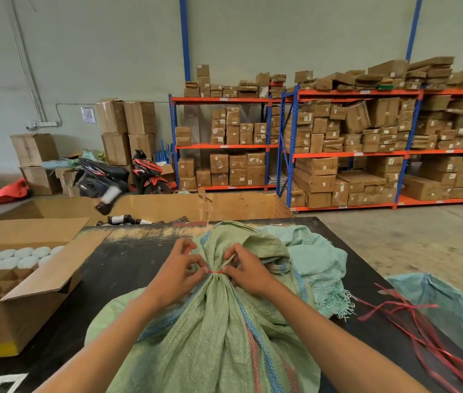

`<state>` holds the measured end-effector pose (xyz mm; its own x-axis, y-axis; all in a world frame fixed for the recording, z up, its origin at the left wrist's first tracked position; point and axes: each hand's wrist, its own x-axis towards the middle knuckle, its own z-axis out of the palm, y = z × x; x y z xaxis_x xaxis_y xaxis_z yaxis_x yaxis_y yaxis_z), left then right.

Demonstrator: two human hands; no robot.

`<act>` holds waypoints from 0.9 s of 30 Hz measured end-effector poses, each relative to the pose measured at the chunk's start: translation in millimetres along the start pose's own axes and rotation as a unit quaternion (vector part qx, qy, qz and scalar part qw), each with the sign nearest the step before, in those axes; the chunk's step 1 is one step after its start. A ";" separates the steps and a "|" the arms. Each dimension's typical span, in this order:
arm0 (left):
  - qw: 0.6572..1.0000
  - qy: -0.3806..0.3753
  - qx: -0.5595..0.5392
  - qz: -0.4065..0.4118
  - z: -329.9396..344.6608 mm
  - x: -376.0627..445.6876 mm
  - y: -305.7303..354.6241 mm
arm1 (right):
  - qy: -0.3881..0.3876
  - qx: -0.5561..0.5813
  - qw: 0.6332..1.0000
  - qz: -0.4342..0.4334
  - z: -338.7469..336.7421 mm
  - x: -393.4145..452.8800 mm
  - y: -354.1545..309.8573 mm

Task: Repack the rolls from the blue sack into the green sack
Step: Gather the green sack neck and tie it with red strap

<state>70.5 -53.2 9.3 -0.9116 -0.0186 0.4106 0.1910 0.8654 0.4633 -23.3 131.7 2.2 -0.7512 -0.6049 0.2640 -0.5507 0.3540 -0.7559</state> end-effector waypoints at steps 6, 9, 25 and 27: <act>0.923 0.071 0.376 0.047 -20.4 -0.7 -3.6 | 0.000 -0.066 0.996 -0.059 -10.3 6.1 0.7; 0.891 0.062 0.441 0.090 -22.8 0.5 2.0 | 0.008 -0.119 0.987 -0.104 -15.1 6.8 -1.5; 0.935 0.020 0.325 0.137 -23.0 -6.0 2.9 | -0.048 -0.210 0.973 -0.083 -24.1 -0.3 23.0; 0.984 0.029 0.160 0.077 -21.8 -7.0 9.8 | -0.064 -0.147 0.985 -0.067 -27.7 -1.8 23.1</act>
<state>86.7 -55.5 28.1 -0.8567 0.1038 0.5052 0.1917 0.9734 0.1251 -44.8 160.8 0.9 -0.6234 -0.7381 0.2579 -0.7375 0.4455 -0.5076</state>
